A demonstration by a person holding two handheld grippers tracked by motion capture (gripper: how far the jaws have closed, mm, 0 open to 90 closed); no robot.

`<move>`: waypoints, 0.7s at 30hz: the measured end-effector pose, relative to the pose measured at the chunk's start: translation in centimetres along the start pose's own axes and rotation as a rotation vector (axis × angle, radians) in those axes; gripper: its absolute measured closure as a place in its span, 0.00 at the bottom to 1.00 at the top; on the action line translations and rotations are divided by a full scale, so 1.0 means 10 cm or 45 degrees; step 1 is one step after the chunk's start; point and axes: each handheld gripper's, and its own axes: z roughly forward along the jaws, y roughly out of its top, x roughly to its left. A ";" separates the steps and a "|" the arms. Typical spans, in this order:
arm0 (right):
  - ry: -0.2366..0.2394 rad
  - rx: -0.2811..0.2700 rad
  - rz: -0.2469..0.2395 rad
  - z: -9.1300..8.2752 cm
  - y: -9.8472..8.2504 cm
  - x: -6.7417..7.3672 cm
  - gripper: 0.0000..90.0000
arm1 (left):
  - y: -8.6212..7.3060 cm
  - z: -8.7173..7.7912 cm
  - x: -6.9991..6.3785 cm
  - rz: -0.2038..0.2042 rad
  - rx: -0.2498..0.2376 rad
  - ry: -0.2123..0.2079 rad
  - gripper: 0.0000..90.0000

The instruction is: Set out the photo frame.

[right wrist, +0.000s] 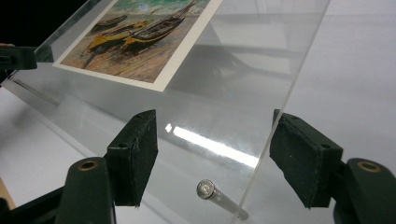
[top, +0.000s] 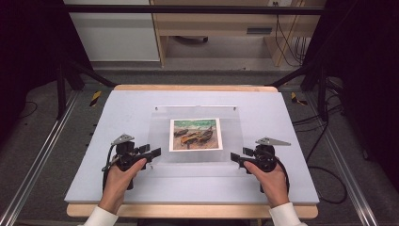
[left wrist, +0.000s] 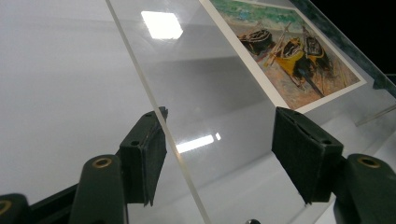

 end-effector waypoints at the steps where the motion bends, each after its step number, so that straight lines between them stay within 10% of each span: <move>1: -0.002 -0.001 -0.005 0.00 0.00 0.01 0.37 | 0.00 0.00 0.00 0.001 0.001 0.002 0.39; 21: -0.011 -0.020 -0.014 -0.09 -0.05 0.03 0.44 | -0.03 -0.08 -0.05 0.025 0.006 0.009 0.43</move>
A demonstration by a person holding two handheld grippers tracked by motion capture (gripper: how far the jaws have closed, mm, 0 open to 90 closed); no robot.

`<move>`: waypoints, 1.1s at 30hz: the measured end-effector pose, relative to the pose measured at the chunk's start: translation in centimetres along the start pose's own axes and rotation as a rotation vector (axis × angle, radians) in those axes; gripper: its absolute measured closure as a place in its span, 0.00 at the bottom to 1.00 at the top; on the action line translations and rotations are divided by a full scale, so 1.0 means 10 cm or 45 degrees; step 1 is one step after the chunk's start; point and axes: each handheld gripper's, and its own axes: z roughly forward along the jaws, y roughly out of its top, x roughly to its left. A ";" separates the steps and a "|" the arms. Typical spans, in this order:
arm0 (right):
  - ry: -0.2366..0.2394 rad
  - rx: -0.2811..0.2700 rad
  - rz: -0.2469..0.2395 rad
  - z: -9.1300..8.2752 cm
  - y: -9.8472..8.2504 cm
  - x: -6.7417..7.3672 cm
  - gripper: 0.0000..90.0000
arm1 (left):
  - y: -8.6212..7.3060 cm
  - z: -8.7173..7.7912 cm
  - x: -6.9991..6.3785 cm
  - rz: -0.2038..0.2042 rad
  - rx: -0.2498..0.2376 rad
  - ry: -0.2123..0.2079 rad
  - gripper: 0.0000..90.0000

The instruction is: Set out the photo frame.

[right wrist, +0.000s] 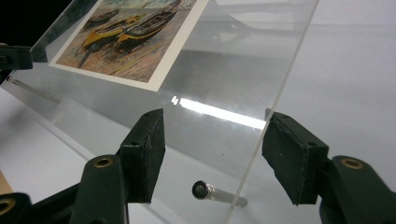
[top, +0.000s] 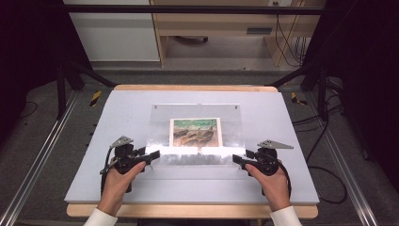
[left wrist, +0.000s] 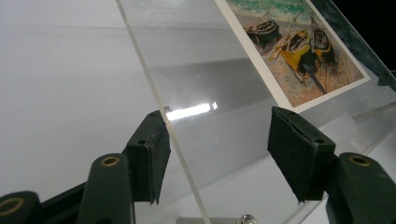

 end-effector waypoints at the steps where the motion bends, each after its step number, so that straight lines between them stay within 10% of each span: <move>1: 0.000 0.000 0.000 0.00 0.00 0.00 0.44 | 0.00 0.00 0.00 0.000 0.001 0.000 0.43; 33: -0.042 0.014 -0.119 -0.16 -0.10 0.11 0.54 | -0.09 -0.17 -0.12 0.103 -0.004 0.033 0.50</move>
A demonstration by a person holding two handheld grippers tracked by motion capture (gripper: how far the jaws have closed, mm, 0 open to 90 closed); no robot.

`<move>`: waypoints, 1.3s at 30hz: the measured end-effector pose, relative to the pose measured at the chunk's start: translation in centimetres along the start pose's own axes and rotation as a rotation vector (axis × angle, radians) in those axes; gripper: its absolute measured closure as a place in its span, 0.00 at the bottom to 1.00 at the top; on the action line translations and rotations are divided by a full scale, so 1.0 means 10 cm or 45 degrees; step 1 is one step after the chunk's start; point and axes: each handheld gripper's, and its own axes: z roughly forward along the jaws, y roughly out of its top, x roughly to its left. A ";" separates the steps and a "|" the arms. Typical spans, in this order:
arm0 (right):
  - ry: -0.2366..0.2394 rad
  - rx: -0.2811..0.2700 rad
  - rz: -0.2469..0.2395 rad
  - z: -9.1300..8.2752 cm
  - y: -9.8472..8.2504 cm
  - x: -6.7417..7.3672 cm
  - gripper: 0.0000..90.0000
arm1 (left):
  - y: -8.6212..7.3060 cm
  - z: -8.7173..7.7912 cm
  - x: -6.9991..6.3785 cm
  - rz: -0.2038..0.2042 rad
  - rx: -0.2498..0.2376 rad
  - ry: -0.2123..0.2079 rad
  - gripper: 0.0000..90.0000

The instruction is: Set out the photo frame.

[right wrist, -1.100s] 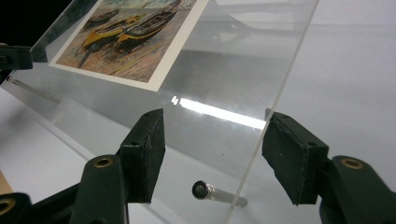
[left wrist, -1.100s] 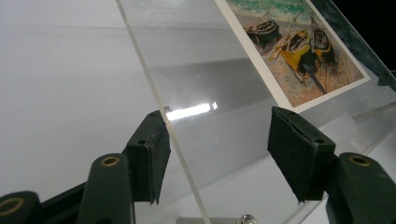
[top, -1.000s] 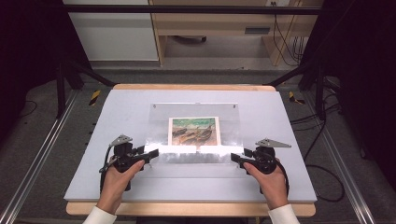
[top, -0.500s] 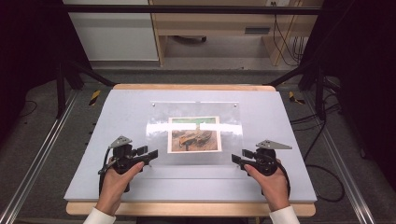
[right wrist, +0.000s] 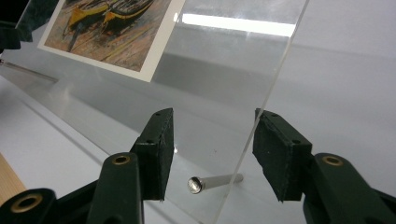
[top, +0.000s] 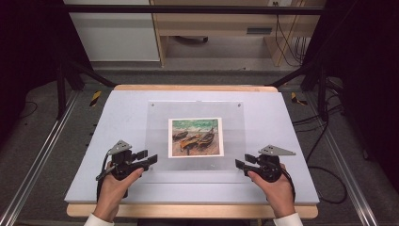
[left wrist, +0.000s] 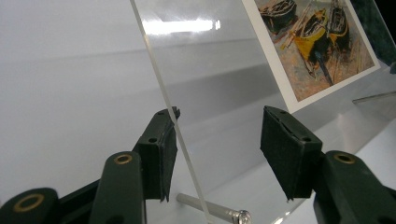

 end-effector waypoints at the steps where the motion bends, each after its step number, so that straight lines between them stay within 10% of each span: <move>1: 0.000 0.002 -0.005 -0.01 -0.01 0.01 0.55 | 0.00 0.00 0.00 0.003 0.001 0.002 0.51; 39: -0.038 0.034 -0.085 -0.13 -0.14 0.09 0.66 | -0.11 -0.15 -0.10 0.045 0.011 0.026 0.60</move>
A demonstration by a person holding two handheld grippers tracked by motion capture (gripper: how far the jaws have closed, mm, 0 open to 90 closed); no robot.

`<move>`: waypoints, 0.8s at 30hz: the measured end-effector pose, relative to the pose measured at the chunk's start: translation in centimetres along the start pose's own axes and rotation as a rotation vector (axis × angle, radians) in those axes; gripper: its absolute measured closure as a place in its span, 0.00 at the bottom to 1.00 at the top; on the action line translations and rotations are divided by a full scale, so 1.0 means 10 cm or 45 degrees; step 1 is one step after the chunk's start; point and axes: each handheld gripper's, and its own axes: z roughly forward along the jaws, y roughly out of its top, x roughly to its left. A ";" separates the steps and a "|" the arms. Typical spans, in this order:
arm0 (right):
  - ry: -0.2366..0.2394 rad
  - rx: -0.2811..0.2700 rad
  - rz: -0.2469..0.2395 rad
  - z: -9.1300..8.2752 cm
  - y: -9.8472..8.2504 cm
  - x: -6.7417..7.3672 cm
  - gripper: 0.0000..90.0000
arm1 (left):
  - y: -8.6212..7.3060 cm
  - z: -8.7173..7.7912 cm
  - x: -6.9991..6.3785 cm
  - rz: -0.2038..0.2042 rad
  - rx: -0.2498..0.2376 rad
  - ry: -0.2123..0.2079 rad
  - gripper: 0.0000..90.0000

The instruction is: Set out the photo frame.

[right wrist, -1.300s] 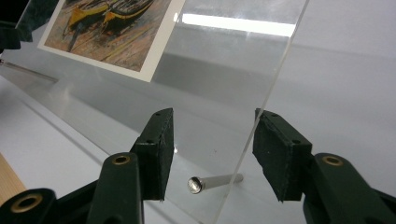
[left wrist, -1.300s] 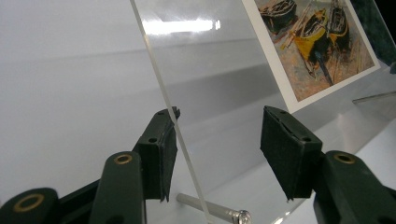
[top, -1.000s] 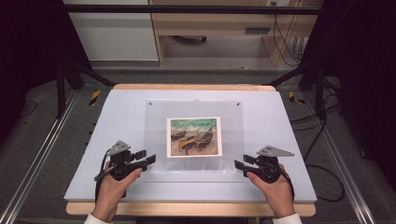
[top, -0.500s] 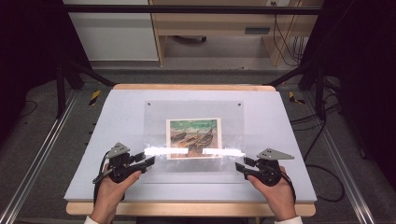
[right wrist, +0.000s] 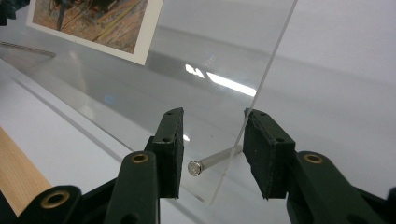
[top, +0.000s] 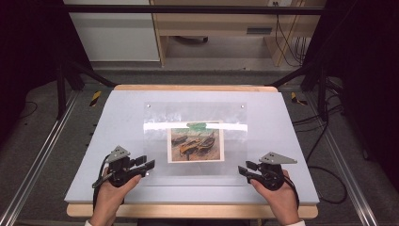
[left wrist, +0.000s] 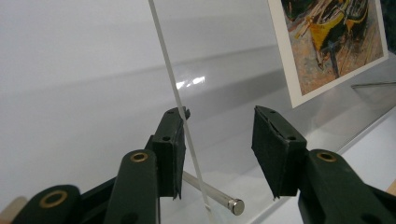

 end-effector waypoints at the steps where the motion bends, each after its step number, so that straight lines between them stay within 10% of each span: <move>1: -0.001 0.001 0.004 0.00 0.00 0.01 0.66 | 0.00 0.00 0.00 0.000 0.000 0.000 0.61; 24: -0.020 0.015 -0.015 -0.04 -0.06 0.05 0.71 | -0.05 -0.05 -0.02 0.032 0.009 -0.005 0.65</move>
